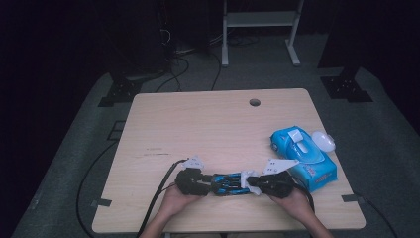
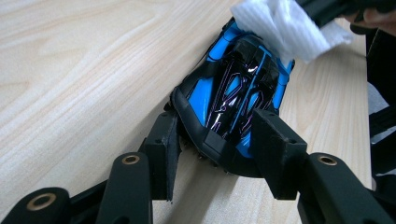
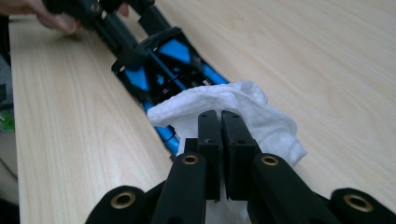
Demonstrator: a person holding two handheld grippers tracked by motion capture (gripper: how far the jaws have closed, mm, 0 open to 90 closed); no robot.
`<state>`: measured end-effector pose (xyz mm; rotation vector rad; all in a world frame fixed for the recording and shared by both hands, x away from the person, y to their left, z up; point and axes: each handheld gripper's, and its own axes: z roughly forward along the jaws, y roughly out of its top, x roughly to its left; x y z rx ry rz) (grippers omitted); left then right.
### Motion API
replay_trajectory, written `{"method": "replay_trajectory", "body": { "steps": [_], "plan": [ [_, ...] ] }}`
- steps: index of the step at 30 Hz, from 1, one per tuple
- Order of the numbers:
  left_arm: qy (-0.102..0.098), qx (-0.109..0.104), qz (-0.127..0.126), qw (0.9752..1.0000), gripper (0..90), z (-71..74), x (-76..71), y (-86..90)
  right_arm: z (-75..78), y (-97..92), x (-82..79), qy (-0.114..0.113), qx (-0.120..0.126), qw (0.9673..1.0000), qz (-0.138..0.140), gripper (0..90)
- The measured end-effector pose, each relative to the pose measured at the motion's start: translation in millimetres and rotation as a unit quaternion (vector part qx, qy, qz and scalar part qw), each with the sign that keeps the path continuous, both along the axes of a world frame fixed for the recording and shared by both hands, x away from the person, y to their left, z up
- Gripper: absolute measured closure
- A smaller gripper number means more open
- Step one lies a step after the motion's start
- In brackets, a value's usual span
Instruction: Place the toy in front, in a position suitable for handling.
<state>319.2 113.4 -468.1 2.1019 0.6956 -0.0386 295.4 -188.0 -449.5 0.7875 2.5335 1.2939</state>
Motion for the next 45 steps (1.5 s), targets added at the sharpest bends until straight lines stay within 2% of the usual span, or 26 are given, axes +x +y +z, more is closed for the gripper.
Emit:
{"method": "replay_trajectory", "body": {
  "steps": [6,11,14,18,24,29,37,40,45],
  "plan": [
    [-0.051,0.008,-0.002,0.9987,52.5,1.2,-11.5,-1.8,8.7,3.4,9.1,-0.007,0.012,0.9998,-0.017,86.4],
    [-0.106,0.016,-0.003,0.9942,52.5,0.8,-24.8,-2.7,14.1,15.2,16.3,-0.01,0.015,0.9998,-0.012,86.4],
    [-0.129,0.023,-0.003,0.9914,52.3,1.2,-31.3,-4.1,17.3,22.0,20.5,-0.009,0.016,0.9998,-0.006,86.4],
    [-0.151,0.032,-0.004,0.9881,52.2,1.6,-37.2,-5.7,20.1,26.7,23.9,-0.008,-0.002,0.9999,0.009,86.4],
    [-0.152,0.027,-0.006,0.9881,52.4,0.4,-37.4,-5.0,18.8,13.9,24.2,0.003,-0.004,0.9999,0.01,86.4],
    [-0.155,0.027,-0.007,0.9875,52.5,0.1,-38.4,-4.8,17.7,-3.0,23.2,0.012,0.005,0.9999,0.004,86.3],
    [-0.17,0.032,-0.01,0.9849,52.6,-0.4,-41.7,-4.8,8.6,-30.5,18.5,0.032,0.007,0.9994,0.005,85.4],
    [-0.169,0.031,-0.01,0.9851,52.5,-0.6,-41.7,-4.5,2.7,-33.8,18.9,0.046,0.018,0.9987,0.012,78.9],
    [-0.171,0.029,-0.01,0.9848,52.5,-1.0,-42.0,-4.6,-1.9,-31.7,22.9,0.063,0.021,0.9975,0.026,66.6]
  ]
}}
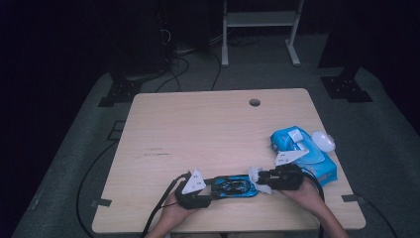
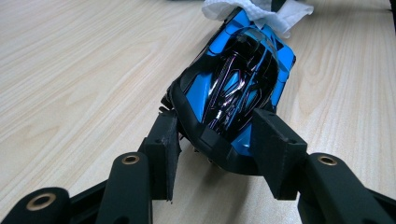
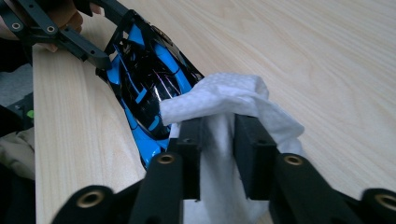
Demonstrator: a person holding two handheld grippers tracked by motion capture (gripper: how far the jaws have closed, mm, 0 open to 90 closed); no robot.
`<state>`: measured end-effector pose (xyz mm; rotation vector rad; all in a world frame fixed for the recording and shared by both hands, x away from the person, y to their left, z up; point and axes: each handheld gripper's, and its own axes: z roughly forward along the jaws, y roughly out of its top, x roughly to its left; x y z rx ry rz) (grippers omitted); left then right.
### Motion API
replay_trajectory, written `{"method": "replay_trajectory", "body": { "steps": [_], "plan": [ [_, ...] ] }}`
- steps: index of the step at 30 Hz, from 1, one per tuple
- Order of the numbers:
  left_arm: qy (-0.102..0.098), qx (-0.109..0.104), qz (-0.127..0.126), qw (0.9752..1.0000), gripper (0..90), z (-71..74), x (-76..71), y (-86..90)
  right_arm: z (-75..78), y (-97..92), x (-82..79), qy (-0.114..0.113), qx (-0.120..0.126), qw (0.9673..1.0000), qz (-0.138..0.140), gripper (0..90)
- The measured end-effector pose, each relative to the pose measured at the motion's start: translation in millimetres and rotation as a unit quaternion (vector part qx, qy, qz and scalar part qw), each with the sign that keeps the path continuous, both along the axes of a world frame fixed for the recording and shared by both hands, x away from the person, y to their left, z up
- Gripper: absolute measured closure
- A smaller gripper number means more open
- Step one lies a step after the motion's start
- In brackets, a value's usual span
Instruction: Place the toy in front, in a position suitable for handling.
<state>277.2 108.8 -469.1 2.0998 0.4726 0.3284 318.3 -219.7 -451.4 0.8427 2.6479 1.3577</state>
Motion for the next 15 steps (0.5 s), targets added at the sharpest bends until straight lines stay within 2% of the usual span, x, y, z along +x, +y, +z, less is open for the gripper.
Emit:
{"method": "replay_trajectory", "body": {
  "steps": [8,11,15],
  "plan": [
    [-0.002,-0.001,0.003,1.0,52.0,-0.4,-0.6,0.2,-3.7,0.9,9.2,0.03,0.013,0.9993,0.016,54.8],
    [-0.013,0.008,0.0,0.9999,52.1,0.4,-2.8,-1.3,-6.1,3.2,10.4,0.032,0.0,0.9994,0.011,51.0],
    [-0.013,0.005,0.0,0.9999,52.1,-0.1,-2.2,-0.1,-8.0,4.9,11.3,0.039,0.006,0.9991,0.015,51.7]
  ]
}}
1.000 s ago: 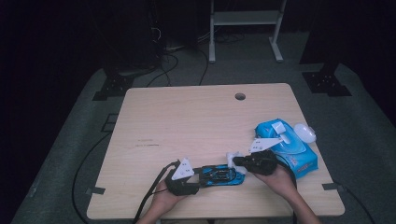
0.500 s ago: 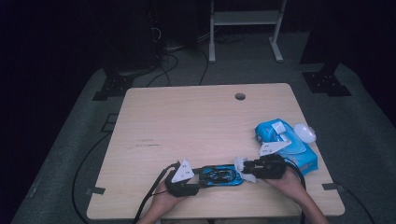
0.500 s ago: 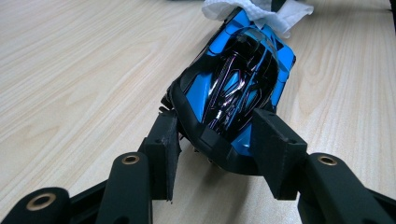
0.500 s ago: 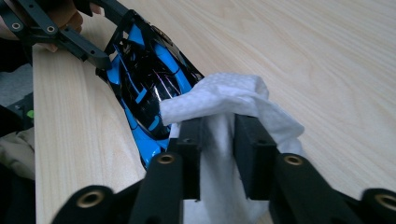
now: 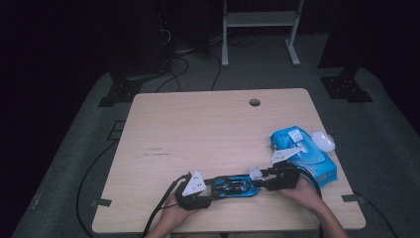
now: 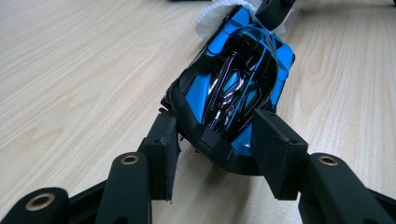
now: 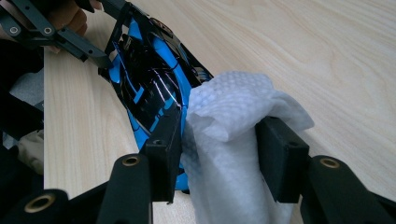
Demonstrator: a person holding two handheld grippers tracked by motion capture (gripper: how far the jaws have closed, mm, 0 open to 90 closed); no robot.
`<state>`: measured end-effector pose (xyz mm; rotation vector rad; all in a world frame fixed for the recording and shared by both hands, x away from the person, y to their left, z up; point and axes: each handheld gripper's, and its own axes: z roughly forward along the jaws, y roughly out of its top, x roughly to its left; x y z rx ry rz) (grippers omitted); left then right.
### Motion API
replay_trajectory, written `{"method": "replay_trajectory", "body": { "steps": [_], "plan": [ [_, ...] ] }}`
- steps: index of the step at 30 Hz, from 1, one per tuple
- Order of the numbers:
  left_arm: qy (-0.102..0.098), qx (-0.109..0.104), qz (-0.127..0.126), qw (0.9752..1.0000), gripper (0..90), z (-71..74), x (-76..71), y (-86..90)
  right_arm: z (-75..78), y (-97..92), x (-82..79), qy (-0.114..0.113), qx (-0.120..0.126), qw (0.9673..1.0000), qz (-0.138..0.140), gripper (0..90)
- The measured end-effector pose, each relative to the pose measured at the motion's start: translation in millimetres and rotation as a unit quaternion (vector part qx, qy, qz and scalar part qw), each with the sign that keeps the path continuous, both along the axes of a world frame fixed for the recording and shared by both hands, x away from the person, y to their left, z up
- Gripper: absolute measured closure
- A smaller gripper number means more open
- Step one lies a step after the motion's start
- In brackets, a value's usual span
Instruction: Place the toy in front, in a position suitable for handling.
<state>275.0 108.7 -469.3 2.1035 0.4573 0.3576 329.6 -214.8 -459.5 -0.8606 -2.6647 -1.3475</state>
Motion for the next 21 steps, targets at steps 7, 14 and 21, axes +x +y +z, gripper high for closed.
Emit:
{"method": "replay_trajectory", "body": {
  "steps": [7,14,21],
  "plan": [
    [-0.004,-0.002,-0.002,1.0,52.0,-0.7,-0.4,0.3,-2.9,3.3,5.1,0.02,0.009,0.9997,0.007,48.2],
    [-0.009,0.001,-0.006,0.9999,51.9,-0.6,-0.8,1.6,-6.1,8.3,9.6,0.044,0.011,0.9986,0.029,47.3],
    [0.027,-0.003,0.003,0.9996,39.4,-1.3,2.7,-0.3,-2.7,3.6,1.0,0.02,0.016,0.9988,0.043,54.2]
  ]
}}
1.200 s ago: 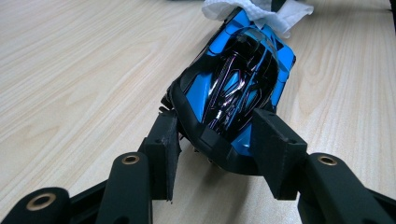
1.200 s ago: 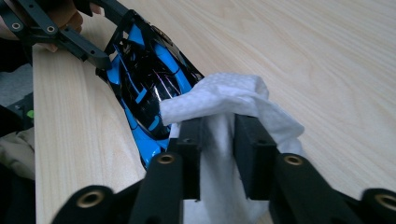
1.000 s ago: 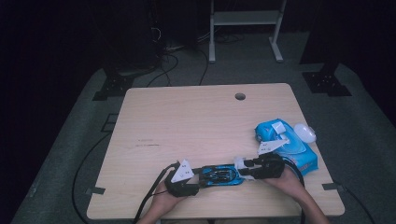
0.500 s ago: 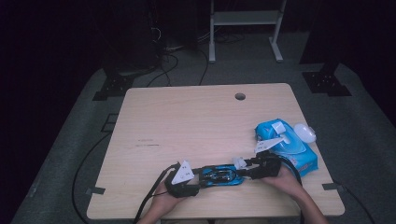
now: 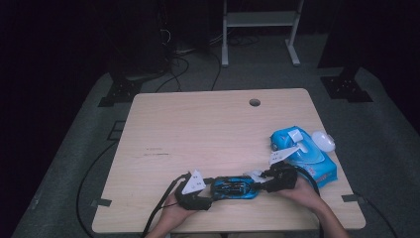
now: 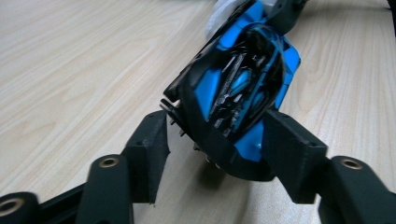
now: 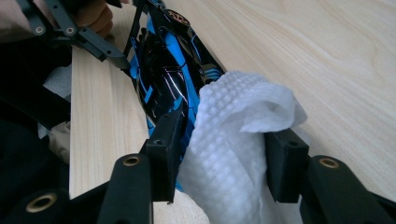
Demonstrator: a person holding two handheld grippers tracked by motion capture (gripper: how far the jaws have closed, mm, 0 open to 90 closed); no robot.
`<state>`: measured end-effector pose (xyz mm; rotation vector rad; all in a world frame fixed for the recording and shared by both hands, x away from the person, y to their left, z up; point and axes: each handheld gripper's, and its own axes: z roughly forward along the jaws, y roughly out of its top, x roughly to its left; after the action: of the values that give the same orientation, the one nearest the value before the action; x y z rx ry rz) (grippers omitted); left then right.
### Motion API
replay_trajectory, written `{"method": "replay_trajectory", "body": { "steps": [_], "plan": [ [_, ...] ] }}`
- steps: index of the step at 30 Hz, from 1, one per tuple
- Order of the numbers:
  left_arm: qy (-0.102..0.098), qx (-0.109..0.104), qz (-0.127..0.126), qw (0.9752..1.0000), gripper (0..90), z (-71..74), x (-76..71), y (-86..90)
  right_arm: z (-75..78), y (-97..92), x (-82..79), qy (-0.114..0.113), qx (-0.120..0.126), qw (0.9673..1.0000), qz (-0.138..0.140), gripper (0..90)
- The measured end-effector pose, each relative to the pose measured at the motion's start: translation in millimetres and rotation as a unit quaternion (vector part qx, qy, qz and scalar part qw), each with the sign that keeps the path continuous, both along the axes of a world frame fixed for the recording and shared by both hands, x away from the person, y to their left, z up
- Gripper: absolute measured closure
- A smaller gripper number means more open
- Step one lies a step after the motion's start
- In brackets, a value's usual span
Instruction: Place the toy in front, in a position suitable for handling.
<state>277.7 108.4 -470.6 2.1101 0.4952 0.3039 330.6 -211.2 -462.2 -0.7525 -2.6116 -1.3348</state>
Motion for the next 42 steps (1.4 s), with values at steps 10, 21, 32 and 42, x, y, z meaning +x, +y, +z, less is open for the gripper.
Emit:
{"method": "replay_trajectory", "body": {
  "steps": [10,21,32,42],
  "plan": [
    [0.092,-0.052,-0.029,0.994,28.7,3.9,19.4,4.8,9.8,3.1,-26.5,-0.09,-0.018,0.9954,0.028,61.1],
    [0.096,-0.04,-0.089,0.9905,49.9,3.7,23.4,0.3,13.7,5.7,-44.6,-0.151,-0.051,0.9869,0.028,62.5],
    [0.055,-0.04,-0.09,0.9936,55.7,4.5,28.3,0.8,14.2,11.9,-42.9,-0.196,-0.094,0.9762,0.007,59.5],
    [0.045,-0.036,-0.089,0.9944,56.2,5.1,24.2,0.5,20.9,-2.0,-49.9,-0.188,-0.069,0.9798,-0.008,59.4]
  ]
}}
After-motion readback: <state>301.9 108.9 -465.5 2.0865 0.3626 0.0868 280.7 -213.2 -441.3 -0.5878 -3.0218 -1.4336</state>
